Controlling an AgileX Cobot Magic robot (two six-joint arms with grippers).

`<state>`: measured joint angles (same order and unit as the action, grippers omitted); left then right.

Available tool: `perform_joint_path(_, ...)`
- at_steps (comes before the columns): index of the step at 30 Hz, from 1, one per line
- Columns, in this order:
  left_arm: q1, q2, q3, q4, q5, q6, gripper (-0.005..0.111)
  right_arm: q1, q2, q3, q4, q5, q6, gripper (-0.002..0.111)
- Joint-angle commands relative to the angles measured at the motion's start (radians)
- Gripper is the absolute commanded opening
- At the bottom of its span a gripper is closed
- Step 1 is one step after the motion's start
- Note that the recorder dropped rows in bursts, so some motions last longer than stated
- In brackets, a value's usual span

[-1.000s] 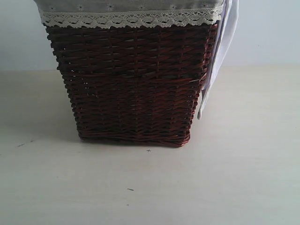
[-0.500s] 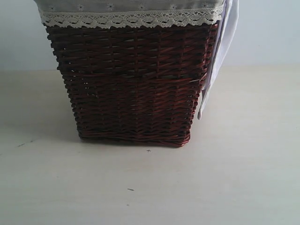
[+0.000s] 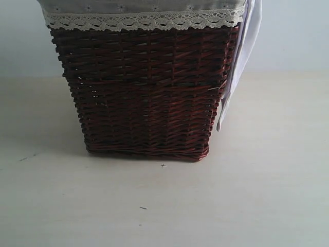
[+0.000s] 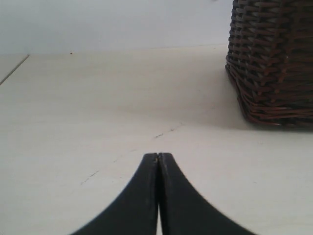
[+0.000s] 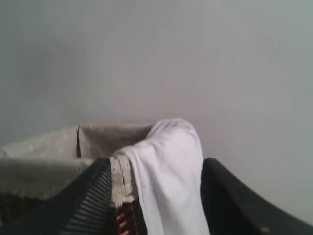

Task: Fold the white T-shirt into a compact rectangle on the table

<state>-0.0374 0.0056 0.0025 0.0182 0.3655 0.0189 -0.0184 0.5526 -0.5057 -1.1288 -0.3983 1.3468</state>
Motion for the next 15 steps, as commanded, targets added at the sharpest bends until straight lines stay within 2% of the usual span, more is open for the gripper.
perform_joint_path(1,-0.005,-0.006,-0.003,0.004,-0.006,0.005,0.0,-0.005,0.236,-0.129,-0.377,-0.111,0.172,0.055)
perform_joint_path(4,-0.005,-0.006,-0.003,0.004,-0.006,0.005,0.0,-0.005,0.377,-0.192,-0.461,-0.175,0.212,0.061)
perform_joint_path(9,-0.005,-0.006,-0.003,0.004,-0.006,0.005,0.0,-0.005,0.577,-0.277,-0.461,-0.211,0.189,0.079)
perform_joint_path(15,-0.005,-0.006,-0.003,0.004,-0.006,0.005,0.0,-0.005,0.741,-0.34,-0.459,-0.307,0.154,0.081)
